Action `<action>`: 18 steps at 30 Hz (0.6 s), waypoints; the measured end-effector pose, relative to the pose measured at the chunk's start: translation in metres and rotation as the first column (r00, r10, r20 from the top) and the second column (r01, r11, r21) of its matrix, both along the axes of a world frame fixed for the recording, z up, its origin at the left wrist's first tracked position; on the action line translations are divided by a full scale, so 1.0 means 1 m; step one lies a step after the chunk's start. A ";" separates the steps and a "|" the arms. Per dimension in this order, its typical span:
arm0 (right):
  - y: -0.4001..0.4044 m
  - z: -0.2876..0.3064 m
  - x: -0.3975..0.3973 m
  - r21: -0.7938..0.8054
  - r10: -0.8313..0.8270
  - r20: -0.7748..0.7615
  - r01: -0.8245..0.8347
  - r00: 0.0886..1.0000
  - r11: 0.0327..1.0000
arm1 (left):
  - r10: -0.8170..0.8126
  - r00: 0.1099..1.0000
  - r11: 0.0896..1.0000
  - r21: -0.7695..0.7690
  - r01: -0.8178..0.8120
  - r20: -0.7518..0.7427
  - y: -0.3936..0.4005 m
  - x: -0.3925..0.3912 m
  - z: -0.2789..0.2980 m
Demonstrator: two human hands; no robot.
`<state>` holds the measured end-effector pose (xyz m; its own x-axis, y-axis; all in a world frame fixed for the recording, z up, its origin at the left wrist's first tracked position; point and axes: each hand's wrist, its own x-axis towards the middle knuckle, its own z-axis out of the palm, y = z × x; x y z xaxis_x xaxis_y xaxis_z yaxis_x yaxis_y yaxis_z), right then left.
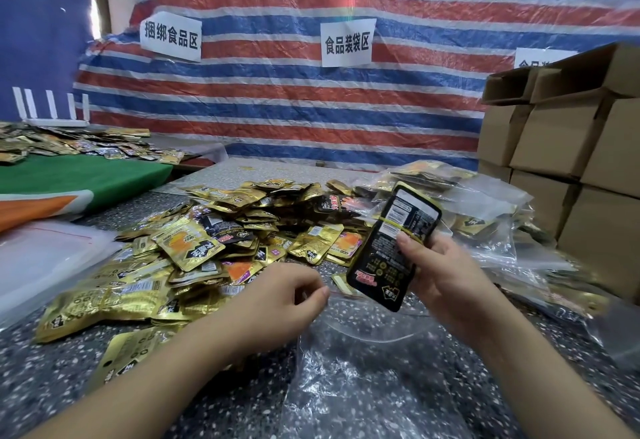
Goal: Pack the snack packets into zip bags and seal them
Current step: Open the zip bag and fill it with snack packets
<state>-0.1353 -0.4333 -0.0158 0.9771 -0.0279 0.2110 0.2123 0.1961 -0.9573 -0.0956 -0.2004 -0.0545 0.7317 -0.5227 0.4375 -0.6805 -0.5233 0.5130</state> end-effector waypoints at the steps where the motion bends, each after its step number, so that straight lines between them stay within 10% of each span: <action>1: 0.001 0.000 -0.001 -0.033 0.005 0.023 -0.004 1.000 0.999 | 0.000 1.000 1.000 0.001 0.000 -0.004 0.000 0.000 0.000; 13: 0.004 0.002 -0.007 -0.144 0.063 0.107 -0.047 0.992 0.989 | 0.031 0.999 0.999 -0.021 -0.032 -0.032 0.000 -0.001 0.002; 18: 0.004 0.000 -0.007 -0.467 -0.047 0.163 0.119 0.986 0.876 | 0.022 0.999 0.998 -0.062 -0.025 -0.050 -0.001 -0.003 0.002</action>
<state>-0.1423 -0.4289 -0.0159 0.9341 0.0310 0.3556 0.3483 -0.2976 -0.8889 -0.0982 -0.2019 -0.0520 0.7646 -0.4781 0.4322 -0.6419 -0.5043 0.5776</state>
